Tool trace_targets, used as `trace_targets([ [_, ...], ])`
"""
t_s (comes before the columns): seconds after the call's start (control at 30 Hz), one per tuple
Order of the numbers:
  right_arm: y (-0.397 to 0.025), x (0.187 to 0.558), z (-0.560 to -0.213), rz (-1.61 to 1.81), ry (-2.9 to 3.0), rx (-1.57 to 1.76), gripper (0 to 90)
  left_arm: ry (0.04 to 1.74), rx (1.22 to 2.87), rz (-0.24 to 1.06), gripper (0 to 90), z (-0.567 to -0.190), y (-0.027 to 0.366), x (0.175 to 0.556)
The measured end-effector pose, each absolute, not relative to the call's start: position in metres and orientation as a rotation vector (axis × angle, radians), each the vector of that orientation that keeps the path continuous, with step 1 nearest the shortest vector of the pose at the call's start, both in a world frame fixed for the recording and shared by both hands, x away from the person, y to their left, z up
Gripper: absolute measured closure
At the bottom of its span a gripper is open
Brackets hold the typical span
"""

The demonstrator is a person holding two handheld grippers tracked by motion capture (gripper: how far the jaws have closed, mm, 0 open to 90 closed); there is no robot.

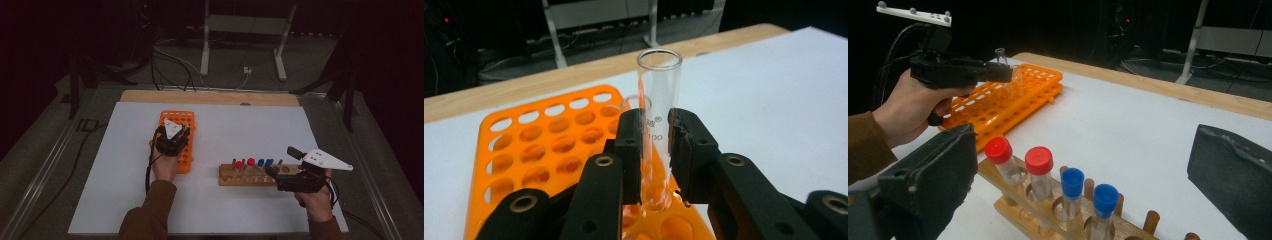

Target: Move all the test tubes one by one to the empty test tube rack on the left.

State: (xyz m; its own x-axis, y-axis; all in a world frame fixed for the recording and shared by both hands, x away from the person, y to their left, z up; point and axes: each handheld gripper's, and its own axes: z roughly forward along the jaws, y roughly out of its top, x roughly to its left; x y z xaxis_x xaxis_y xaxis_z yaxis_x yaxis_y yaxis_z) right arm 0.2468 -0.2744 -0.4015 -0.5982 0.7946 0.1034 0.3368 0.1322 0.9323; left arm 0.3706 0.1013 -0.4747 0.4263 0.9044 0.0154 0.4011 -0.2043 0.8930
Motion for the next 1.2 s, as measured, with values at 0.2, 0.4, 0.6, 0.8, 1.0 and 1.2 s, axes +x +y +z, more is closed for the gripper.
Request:
trace_targets([
  [0.2, -0.2736, 0.2466, -0.4017, 1.465, 2.000, 1.086, 0.0, 1.149, 1.845, 0.669, 71.8, -0.4807, 0.1039, 0.3717],
  [0.4, -0.2737, 0.2470, -0.4026, 1.464, 2.003, 1.084, 0.0, 1.134, 1.805, 0.679, 68.0, -0.4774, 0.1058, 0.3697],
  [0.6, -0.2733, 0.2472, -0.4034, 1.461, 2.007, 1.084, 0.0, 1.133, 1.798, 0.663, 76.0, -0.4759, 0.1039, 0.3700],
  [0.8, -0.2715, 0.2470, -0.4043, 1.460, 2.015, 1.083, 0.1, 1.160, 1.821, 0.655, 76.8, -0.4760, 0.1015, 0.3728],
  [1.0, -0.2713, 0.2470, -0.4045, 1.462, 2.016, 1.083, 0.1, 1.181, 1.844, 0.639, 76.7, -0.4797, 0.1005, 0.3746],
  [1.2, -0.2728, 0.2472, -0.4045, 1.462, 2.013, 1.084, 0.1, 1.198, 1.842, 0.623, 75.7, -0.4801, 0.1009, 0.3748],
])
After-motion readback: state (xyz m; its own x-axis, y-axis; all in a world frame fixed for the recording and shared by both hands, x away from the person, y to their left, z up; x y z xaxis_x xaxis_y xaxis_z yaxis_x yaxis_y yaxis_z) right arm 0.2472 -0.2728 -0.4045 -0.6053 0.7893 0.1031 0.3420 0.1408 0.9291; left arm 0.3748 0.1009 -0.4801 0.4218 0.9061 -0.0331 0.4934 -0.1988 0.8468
